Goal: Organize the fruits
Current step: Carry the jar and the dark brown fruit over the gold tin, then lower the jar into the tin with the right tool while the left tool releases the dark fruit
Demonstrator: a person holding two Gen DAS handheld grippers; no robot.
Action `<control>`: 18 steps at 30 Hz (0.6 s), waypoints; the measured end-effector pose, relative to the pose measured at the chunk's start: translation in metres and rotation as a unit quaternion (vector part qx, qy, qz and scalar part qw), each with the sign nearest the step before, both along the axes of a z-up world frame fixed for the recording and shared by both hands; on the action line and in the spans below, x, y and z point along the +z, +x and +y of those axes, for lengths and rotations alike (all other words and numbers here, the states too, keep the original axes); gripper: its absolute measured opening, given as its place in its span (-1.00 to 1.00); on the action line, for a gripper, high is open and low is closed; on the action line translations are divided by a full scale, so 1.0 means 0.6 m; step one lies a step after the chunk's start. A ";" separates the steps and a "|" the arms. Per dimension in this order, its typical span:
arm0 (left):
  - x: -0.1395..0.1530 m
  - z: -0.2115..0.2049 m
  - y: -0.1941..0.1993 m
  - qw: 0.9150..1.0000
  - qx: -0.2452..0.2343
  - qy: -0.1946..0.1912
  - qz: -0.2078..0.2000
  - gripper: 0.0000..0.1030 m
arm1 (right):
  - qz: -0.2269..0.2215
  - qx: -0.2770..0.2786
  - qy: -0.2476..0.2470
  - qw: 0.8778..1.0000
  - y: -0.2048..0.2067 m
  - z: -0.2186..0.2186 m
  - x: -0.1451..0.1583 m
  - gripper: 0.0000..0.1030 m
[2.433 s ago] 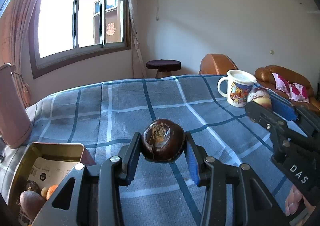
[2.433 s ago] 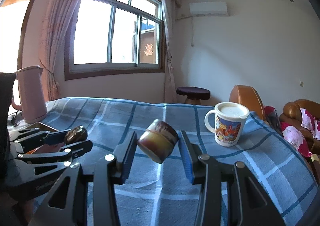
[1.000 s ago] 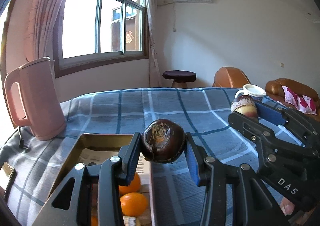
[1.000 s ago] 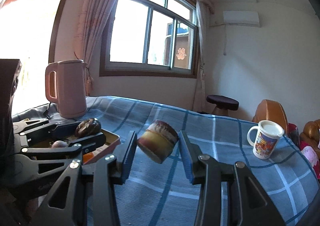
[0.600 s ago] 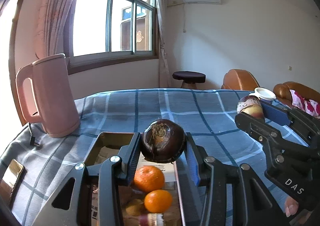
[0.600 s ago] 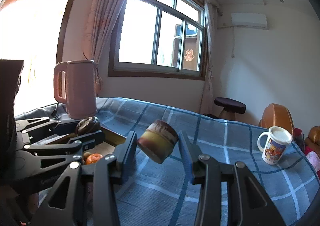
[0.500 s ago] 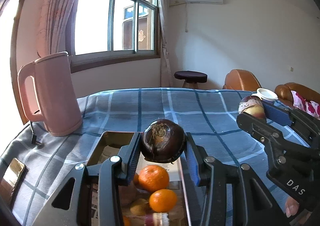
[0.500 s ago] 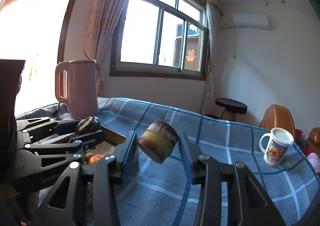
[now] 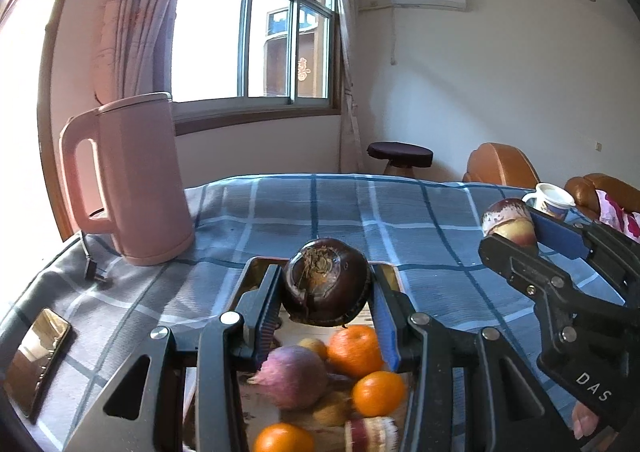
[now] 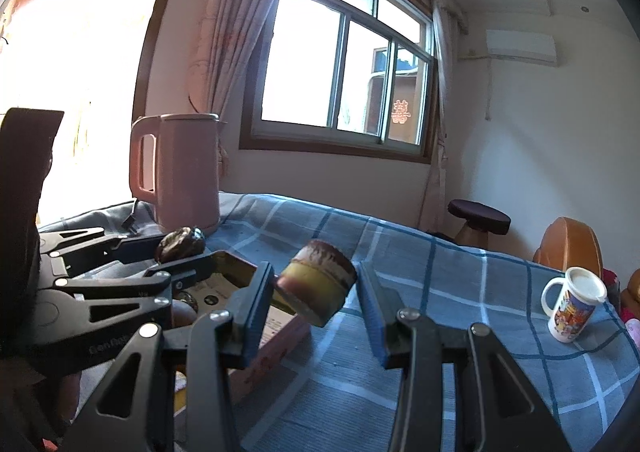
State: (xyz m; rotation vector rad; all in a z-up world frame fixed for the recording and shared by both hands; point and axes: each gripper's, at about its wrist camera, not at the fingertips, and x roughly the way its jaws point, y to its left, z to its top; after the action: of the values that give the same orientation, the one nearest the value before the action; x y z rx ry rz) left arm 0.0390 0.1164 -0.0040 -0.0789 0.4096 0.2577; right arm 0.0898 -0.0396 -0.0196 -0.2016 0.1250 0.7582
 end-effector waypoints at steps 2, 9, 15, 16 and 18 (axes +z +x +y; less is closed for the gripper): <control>-0.001 0.012 -0.005 1.000 0.008 0.000 0.001 -0.14 | 0.000 0.004 -0.002 1.000 -0.003 0.007 0.000 -0.12; -0.010 0.047 -0.014 1.000 0.028 -0.005 0.011 -0.14 | 0.001 0.021 -0.012 1.000 -0.010 0.035 -0.006 -0.12; -0.018 0.062 -0.018 0.999 0.034 -0.008 0.018 -0.14 | 0.006 0.032 -0.023 0.999 -0.012 0.057 -0.014 -0.12; -0.019 0.063 -0.019 0.999 0.034 -0.009 0.020 -0.14 | 0.006 0.034 -0.024 0.999 -0.013 0.060 -0.016 -0.12; -0.022 0.067 -0.021 0.999 0.035 -0.009 0.022 -0.14 | 0.008 0.037 -0.028 0.999 -0.012 0.067 -0.017 -0.12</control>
State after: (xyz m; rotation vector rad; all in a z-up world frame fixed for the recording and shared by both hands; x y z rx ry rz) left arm 0.0266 0.1569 -0.0169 -0.1062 0.4536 0.3261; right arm 0.0827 0.0005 -0.0301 -0.2534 0.1552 0.8311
